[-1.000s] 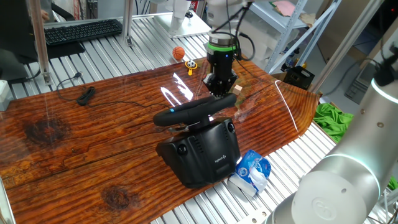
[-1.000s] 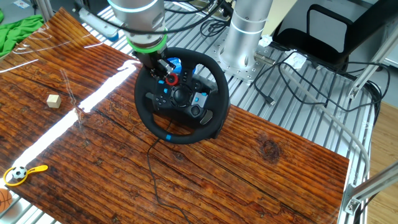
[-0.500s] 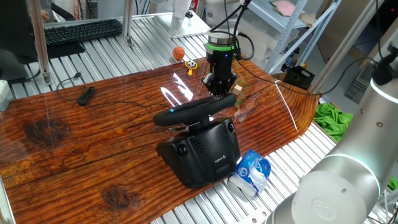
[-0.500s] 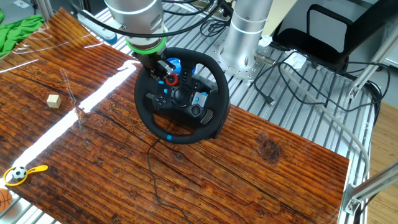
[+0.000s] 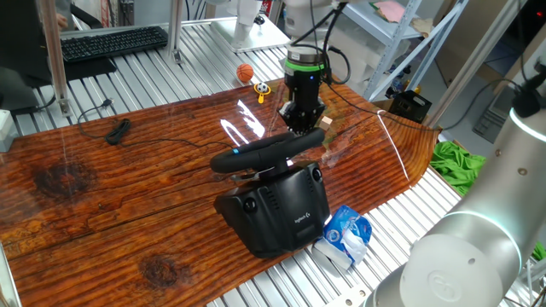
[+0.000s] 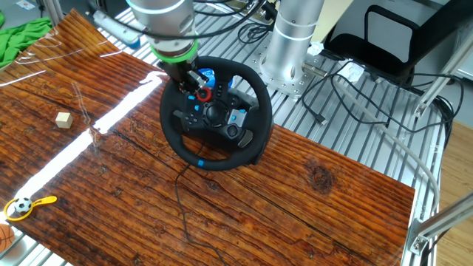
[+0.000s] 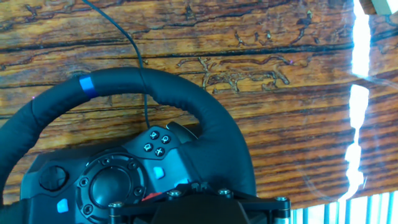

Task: Rotate the steering wheel 90 degrees counterclockwise

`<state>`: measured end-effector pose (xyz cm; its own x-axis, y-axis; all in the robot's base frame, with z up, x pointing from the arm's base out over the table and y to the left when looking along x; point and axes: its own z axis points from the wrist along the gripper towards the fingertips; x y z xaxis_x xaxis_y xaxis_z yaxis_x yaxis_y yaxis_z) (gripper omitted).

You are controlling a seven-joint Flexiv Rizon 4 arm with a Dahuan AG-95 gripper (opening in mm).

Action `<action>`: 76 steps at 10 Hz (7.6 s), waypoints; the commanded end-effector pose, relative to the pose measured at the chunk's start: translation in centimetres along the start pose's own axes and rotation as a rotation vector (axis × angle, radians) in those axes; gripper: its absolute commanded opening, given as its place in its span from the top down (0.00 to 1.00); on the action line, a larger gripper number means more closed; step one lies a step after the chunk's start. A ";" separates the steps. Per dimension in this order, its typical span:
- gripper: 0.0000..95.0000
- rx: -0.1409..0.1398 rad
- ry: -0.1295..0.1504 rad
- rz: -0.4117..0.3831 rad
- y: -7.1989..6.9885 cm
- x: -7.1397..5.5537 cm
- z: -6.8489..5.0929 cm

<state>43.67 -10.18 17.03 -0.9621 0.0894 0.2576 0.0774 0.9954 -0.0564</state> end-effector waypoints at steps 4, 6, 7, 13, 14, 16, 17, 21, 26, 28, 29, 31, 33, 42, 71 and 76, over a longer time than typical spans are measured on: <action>1.00 0.054 -0.001 -0.025 -0.1 0.1 0.1; 1.00 0.059 0.004 -0.031 -0.1 0.1 0.1; 1.00 0.060 0.004 -0.031 -0.1 0.1 0.1; 1.00 0.045 0.085 -0.031 -0.1 0.1 0.1; 1.00 0.039 0.116 -0.038 -0.1 0.1 0.1; 1.00 0.044 0.157 -0.040 -0.1 0.1 0.1; 1.00 0.046 0.171 -0.039 -0.1 0.1 0.1; 1.00 0.054 0.205 -0.038 -0.1 0.1 0.1; 1.00 0.040 0.215 -0.049 -0.1 0.1 0.1; 1.00 0.039 0.222 -0.051 -0.1 0.1 0.1; 1.00 0.039 0.222 -0.051 -0.1 0.1 0.1; 1.00 0.046 0.221 -0.063 -0.3 -0.1 0.2; 1.00 0.034 0.232 -0.070 -0.3 -0.1 0.2; 1.00 0.040 0.265 -0.091 -0.8 -0.9 -0.6; 1.00 -0.030 0.233 -0.081 2.2 -4.8 2.1; 1.00 -0.041 0.230 -0.073 2.9 -5.0 2.5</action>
<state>48.07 -7.93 13.11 -0.8837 0.0175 0.4678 0.0216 0.9998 0.0034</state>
